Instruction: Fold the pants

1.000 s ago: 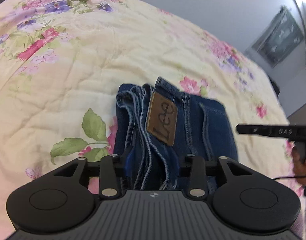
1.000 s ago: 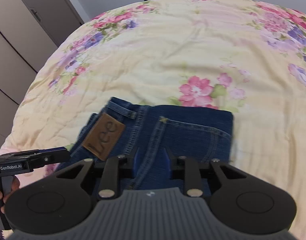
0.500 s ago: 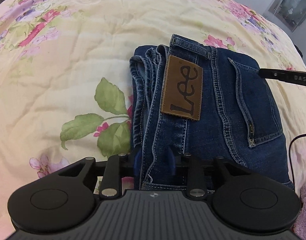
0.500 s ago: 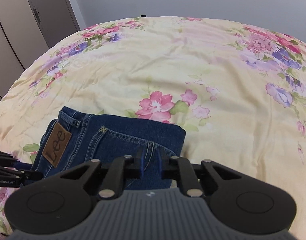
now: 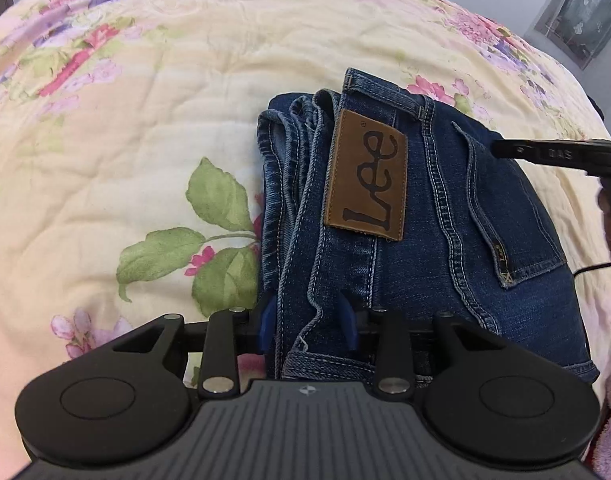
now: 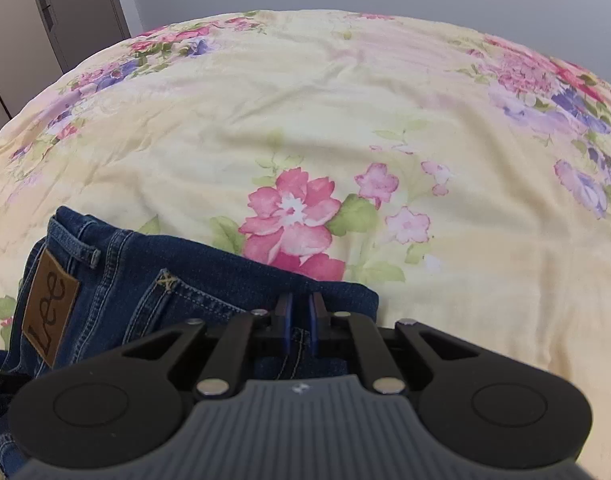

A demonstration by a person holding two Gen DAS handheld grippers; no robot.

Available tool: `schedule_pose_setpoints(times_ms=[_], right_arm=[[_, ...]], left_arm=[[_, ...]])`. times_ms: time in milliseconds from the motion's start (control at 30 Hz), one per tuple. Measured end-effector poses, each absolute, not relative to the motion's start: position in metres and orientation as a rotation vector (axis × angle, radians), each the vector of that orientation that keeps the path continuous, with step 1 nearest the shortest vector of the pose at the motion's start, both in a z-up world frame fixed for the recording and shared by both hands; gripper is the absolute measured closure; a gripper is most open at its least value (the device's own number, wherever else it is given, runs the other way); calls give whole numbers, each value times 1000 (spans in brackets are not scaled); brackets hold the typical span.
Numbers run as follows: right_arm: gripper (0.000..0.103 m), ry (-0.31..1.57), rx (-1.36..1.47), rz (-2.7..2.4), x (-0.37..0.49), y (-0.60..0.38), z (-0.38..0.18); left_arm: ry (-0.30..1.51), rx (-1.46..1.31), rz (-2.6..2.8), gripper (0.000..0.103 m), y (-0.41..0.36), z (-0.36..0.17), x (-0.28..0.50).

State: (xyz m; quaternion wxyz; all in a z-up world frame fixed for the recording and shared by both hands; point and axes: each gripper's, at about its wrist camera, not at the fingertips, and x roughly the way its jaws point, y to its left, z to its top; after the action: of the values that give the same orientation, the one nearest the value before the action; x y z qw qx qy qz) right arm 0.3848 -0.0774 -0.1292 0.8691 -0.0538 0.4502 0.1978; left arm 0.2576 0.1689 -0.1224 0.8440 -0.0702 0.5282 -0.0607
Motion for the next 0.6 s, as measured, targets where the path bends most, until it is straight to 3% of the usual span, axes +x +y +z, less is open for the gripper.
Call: schedule_pose_setpoints(times_ms=[67,267,467,600], right_arm=[[94,929,-136,425,365,-80,-118],[94,849,-131,480,285,-97,-81],[94,845,-167,524,214,-107,-83],[94,851,-168,506,188,-118,-98]], left_arm=[[1115,-147,-91,53,164,-119,255],[1064,-62,21,25,151,-112,244],[996,102,112,17,123,-105,235],[961,126,90,20,121,-94,229]])
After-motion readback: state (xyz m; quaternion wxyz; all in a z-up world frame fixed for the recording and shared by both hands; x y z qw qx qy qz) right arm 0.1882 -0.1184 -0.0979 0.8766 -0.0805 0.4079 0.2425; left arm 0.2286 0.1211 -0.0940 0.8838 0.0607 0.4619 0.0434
